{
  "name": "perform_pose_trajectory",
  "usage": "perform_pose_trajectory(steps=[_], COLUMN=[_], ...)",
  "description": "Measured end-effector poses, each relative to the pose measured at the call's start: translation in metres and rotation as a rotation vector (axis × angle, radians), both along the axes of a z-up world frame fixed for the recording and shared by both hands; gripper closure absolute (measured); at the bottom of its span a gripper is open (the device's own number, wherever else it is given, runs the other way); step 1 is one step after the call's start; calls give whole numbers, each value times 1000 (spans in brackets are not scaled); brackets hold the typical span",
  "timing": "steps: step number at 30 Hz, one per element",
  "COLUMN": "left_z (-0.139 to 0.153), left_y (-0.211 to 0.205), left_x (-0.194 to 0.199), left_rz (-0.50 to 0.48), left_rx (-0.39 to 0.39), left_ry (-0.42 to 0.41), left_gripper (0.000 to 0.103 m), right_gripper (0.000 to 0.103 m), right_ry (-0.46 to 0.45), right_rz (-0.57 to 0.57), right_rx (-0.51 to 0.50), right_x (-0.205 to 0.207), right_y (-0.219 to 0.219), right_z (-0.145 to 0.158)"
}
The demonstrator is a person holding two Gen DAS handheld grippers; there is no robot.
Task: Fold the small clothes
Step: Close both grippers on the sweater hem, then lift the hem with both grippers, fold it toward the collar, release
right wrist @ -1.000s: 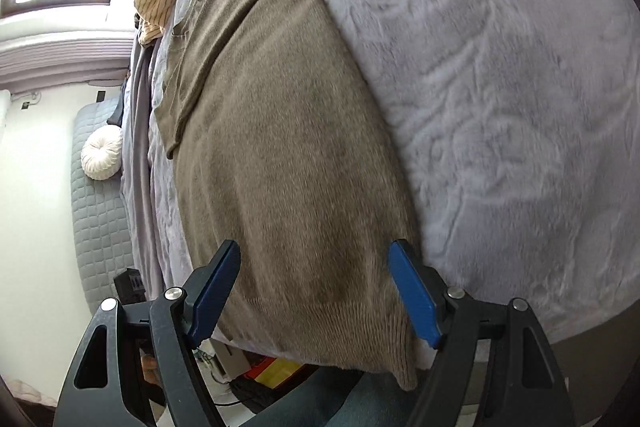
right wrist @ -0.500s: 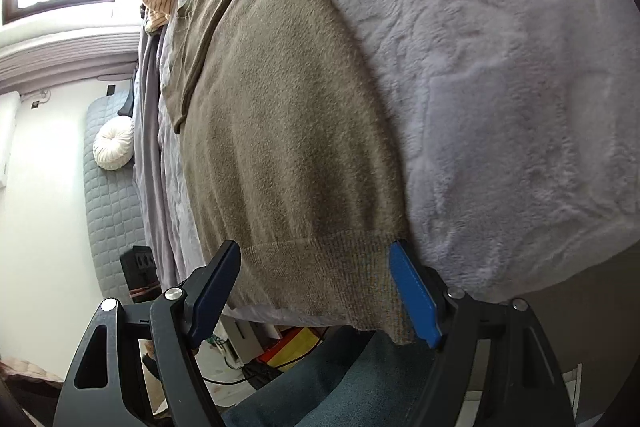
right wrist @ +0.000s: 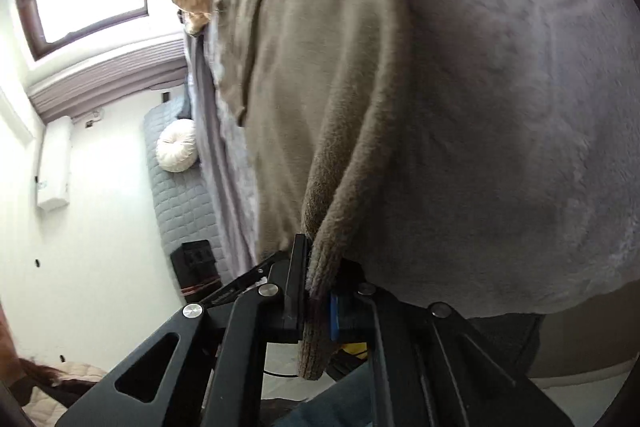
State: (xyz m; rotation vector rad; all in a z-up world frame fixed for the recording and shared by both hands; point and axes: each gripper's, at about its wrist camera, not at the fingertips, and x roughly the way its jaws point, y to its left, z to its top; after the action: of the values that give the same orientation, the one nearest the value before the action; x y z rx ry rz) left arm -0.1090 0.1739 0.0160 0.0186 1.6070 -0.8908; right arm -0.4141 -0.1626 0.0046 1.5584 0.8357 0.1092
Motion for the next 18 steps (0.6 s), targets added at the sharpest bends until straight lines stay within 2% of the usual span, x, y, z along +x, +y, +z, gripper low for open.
perform_pose_trajectory(steps=[2, 9, 13, 18], left_z=[14, 56, 64, 58], left_y=[0, -29, -63, -107], left_x=[21, 100, 143, 200], left_rz=[44, 128, 158, 200], left_rx=[-38, -116, -118, -120], left_ry=[-22, -210, -288, -333], left_gripper=[91, 91, 90, 90], right_gripper=[94, 95, 95, 95], right_ry=[-85, -270, -303, -319], right_rz=[-35, -108, -109, -116], right_rx=[11, 15, -44, -72], right_x=[14, 96, 151, 212], right_y=[-10, -61, -99, -145], right_z=[15, 46, 61, 66])
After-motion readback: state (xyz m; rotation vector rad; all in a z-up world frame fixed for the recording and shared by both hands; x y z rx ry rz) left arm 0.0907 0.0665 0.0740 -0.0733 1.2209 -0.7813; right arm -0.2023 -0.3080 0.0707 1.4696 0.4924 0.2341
